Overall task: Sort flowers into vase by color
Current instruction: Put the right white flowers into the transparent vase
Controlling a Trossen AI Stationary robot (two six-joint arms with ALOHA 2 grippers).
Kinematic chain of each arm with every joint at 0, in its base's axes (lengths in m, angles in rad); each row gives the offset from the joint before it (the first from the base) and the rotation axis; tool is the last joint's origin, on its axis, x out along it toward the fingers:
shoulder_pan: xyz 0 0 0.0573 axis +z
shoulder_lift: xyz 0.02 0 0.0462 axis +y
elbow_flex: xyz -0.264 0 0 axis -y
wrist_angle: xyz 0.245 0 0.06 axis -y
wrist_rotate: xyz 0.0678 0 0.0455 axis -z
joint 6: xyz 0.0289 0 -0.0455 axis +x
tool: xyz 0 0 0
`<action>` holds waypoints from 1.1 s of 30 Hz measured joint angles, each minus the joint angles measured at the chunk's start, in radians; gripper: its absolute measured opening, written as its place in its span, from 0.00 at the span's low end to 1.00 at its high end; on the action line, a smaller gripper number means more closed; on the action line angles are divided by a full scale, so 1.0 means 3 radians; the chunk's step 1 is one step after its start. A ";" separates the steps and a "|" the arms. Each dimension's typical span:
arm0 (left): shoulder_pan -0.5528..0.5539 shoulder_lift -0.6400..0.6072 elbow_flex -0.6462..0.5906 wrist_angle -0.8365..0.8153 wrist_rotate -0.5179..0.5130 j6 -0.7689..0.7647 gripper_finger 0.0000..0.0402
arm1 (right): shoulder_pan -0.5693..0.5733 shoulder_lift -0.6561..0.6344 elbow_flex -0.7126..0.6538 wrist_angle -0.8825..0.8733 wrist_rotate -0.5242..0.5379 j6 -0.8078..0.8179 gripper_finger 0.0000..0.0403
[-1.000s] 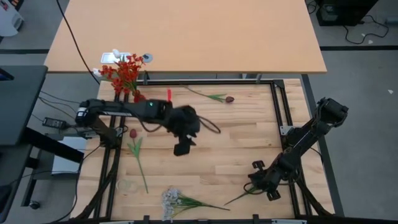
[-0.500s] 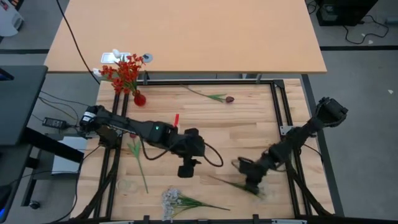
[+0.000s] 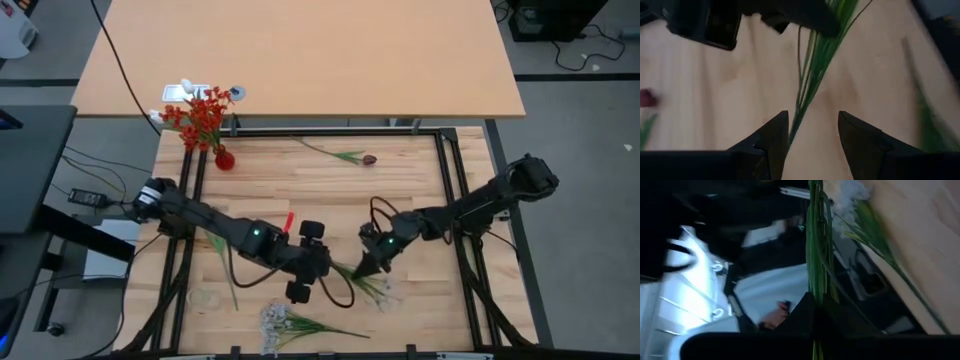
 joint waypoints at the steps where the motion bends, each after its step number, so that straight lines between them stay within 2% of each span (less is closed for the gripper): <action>1: -0.0010 0.0020 -0.0004 0.0006 -0.0081 0.0021 0.44 | -0.0024 -0.0001 0.0000 0.0021 0.0003 0.0026 0.06; 4: -0.0008 0.0071 -0.0003 0.0167 -0.0254 0.0061 0.44 | -0.0068 0.0000 0.0000 0.0048 0.0024 0.0126 0.06; 13: 0.0002 0.0247 -0.0004 0.0404 -0.0367 0.0387 0.42 | -0.0069 0.0000 0.0000 0.0404 0.0215 0.0357 0.07; 15: 0.0003 0.0247 -0.0003 0.0395 -0.0384 0.0387 0.38 | -0.0069 0.0000 0.0000 0.0403 0.0245 0.0353 0.06; 18: 0.0023 0.0229 -0.0003 0.0369 -0.0376 0.0388 0.25 | -0.0067 0.0000 0.0000 0.0402 0.0347 0.0277 0.07; 21: 0.0073 0.0199 -0.0003 0.0282 -0.0308 0.0398 0.07 | -0.0069 -0.0001 0.0000 0.0373 0.0468 0.0063 0.09; 22: 0.0089 0.0194 -0.0003 0.0234 -0.0283 0.0393 0.04 | -0.0071 -0.0001 0.0001 0.0345 0.0499 -0.0037 0.11; 26: 0.0159 0.0149 -0.0004 0.0000 -0.0244 0.0326 0.04 | -0.0138 -0.0010 0.0008 0.0111 0.0676 -0.0955 0.17; 30: 0.0181 0.0060 -0.0004 -0.0213 -0.0272 0.0182 0.02 | -0.0133 -0.0067 0.0013 -0.0224 0.1255 -0.1502 0.22; 33: 0.0167 0.0004 -0.0004 -0.0382 -0.0287 0.0073 0.02 | -0.0111 -0.0114 0.0011 -0.0265 0.1572 -0.1699 0.26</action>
